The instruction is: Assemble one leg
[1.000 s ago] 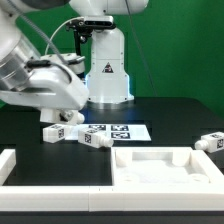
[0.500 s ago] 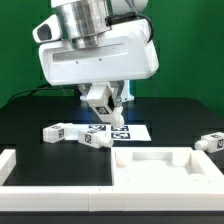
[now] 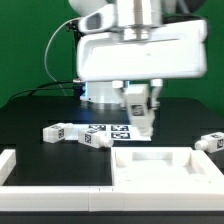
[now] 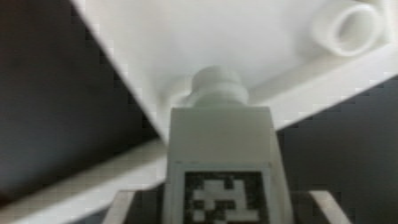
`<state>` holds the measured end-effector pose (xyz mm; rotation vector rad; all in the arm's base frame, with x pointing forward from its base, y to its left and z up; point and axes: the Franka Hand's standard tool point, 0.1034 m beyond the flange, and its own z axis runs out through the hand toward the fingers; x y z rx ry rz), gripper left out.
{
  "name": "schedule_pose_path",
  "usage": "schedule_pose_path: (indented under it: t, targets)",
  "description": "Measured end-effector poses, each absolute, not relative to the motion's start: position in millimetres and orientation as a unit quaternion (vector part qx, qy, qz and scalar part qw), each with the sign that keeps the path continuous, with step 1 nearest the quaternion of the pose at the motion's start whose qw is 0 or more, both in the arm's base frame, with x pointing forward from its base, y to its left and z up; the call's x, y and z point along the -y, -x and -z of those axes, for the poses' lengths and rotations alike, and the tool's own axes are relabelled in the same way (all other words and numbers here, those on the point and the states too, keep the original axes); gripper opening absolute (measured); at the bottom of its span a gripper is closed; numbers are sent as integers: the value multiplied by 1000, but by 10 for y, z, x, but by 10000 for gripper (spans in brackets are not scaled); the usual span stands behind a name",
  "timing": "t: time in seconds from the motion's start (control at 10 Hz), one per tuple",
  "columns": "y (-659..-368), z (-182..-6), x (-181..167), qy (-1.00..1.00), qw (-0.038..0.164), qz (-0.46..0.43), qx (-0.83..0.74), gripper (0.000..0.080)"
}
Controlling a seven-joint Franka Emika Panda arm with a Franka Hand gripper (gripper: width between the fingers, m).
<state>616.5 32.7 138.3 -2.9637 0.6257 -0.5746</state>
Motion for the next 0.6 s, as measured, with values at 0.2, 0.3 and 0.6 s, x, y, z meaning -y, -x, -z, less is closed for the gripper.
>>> schedule_pose_path:
  t: [0.2, 0.3, 0.6]
  targets:
    - [-6139, -1366, -211, 941, 36, 235, -240, 278]
    - [-6133, -1325, -314, 939, 35, 252, -231, 278]
    - [-6170, -1179, -865, 950, 30, 258, -173, 278]
